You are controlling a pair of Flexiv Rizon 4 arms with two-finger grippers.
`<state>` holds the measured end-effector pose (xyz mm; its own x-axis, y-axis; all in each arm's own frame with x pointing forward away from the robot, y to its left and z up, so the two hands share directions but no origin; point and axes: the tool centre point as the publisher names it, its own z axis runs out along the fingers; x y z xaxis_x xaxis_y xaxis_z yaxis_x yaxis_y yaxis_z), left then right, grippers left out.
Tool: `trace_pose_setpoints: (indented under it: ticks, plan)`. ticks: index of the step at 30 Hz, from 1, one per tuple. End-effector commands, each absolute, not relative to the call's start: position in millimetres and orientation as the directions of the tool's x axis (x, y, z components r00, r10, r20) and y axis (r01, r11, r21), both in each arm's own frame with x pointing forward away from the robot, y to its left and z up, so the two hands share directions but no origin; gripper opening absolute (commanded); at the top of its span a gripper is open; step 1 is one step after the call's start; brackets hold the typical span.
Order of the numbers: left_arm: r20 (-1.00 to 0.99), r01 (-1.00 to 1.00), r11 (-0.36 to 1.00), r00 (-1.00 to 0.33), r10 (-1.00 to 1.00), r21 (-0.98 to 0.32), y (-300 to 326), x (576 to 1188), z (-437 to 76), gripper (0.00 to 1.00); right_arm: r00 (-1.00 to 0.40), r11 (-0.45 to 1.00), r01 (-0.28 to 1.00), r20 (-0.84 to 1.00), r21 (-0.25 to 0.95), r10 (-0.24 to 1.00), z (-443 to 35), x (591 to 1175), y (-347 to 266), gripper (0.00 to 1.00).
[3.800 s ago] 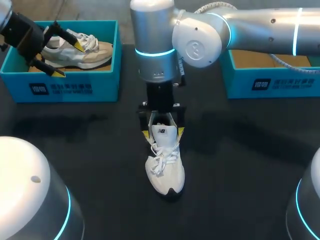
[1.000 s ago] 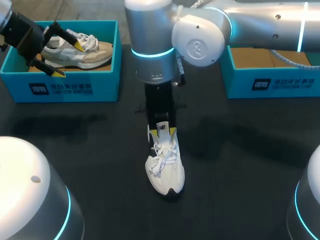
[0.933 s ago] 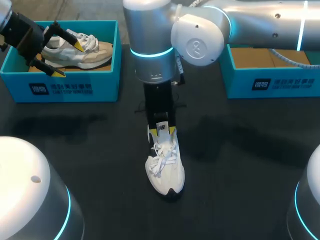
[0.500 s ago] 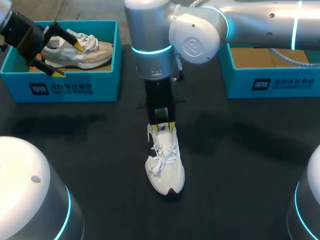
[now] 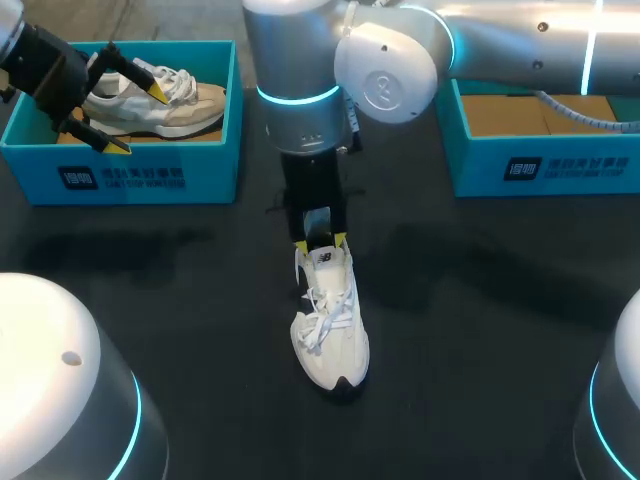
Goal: Take the shoe out of the shoebox, open the shoe tongue, remove and reinsert the insole, then place the shoe into the shoebox
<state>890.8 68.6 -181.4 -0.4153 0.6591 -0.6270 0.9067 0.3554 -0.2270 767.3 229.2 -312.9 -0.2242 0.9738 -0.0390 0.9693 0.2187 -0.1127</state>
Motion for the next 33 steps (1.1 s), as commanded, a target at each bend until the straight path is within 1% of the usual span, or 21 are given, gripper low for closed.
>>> trace_pose_setpoints:
  ticks: [1,2,3,5,6,7,8,9,10,12,13,15,18,19,20,22,23,29,33]
  plan:
    - [-0.625,0.907,0.356,-0.415,0.661,-0.225,68.6,890.4,-180.9,1.00,-0.444,0.444,0.895,-0.016,0.031,0.896,-294.1,767.5,225.3,0.48]
    - [-0.625,0.907,0.356,-0.415,0.661,-0.225,68.6,890.4,-180.9,1.00,-0.474,0.476,0.879,-0.043,0.035,0.879,-290.6,770.0,226.2,0.49]
    - [-0.625,0.907,0.356,-0.415,0.661,-0.225,68.6,890.4,-180.9,1.00,-0.511,0.513,0.857,-0.057,0.047,0.858,-287.0,772.7,226.7,0.56]
    - [-0.625,0.907,0.356,-0.415,0.661,-0.225,68.6,890.4,-180.9,1.00,-0.582,0.586,0.808,-0.075,0.064,0.810,-280.8,778.7,227.6,0.52]
    - [-0.625,0.907,0.356,-0.415,0.661,-0.225,68.6,890.4,-180.9,1.00,-0.620,0.625,0.778,-0.086,0.064,0.780,-277.4,781.2,228.6,0.54]
    - [-0.625,0.907,0.356,-0.415,0.661,-0.225,68.6,890.4,-180.9,1.00,-0.659,0.664,0.745,-0.085,0.063,0.747,-275.1,783.7,230.2,0.52]
    - [-0.625,0.907,0.356,-0.415,0.661,-0.225,68.6,890.4,-180.9,1.00,-0.685,0.692,0.720,-0.104,0.051,0.721,-273.4,786.3,231.7,0.53]
    - [-0.625,0.907,0.356,-0.415,0.661,-0.225,68.6,890.4,-180.9,1.00,-0.734,0.741,0.670,-0.105,0.047,0.671,-270.9,789.8,234.7,0.62]
    - [-0.625,0.907,0.356,-0.415,0.661,-0.225,68.6,890.4,-180.9,1.00,-0.760,0.768,0.639,-0.122,0.040,0.639,-268.9,791.9,237.2,0.63]
    - [-0.625,0.907,0.356,-0.415,0.661,-0.225,68.6,890.4,-180.9,1.00,-0.812,0.820,0.570,-0.121,0.047,0.571,-264.4,796.0,240.6,0.63]
    - [-0.625,0.907,0.356,-0.415,0.661,-0.225,68.6,890.4,-180.9,1.00,-0.831,0.841,0.539,-0.132,0.040,0.540,-262.0,797.8,242.2,0.58]
    - [-0.625,0.907,0.356,-0.415,0.661,-0.225,68.6,890.4,-180.9,1.00,-0.880,0.888,0.458,-0.125,0.036,0.458,-257.4,800.1,244.9,0.58]
    - [-0.625,0.907,0.356,-0.415,0.661,-0.225,68.6,890.4,-180.9,1.00,-0.919,0.928,0.373,-0.132,0.008,0.371,-252.9,803.1,246.0,0.75]
    - [-0.625,0.907,0.356,-0.415,0.661,-0.225,68.6,890.4,-180.9,1.00,-0.931,0.939,0.343,-0.131,0.011,0.341,-251.4,804.3,245.1,0.75]
    - [-0.625,0.907,0.356,-0.415,0.661,-0.225,68.6,890.4,-180.9,1.00,-0.941,0.950,0.313,-0.130,0.008,0.311,-249.8,805.0,244.6,0.81]
    - [-0.625,0.907,0.356,-0.415,0.661,-0.225,68.6,890.4,-180.9,1.00,-0.955,0.963,0.271,-0.127,0.003,0.269,-247.4,805.6,243.7,0.81]
    - [-0.625,0.907,0.356,-0.415,0.661,-0.225,68.6,890.4,-180.9,1.00,-0.959,0.968,0.251,-0.136,-0.003,0.248,-245.7,805.8,243.2,1.00]
    - [-0.625,0.907,0.356,-0.415,0.661,-0.225,68.6,890.4,-180.9,1.00,-0.987,0.994,0.110,-0.114,0.008,0.110,-245.3,803.6,237.1,1.00]
    - [-0.625,0.907,0.356,-0.415,0.661,-0.225,68.6,890.4,-180.9,1.00,-0.991,0.998,0.063,-0.119,0.030,0.066,-248.7,805.9,230.8,1.00]
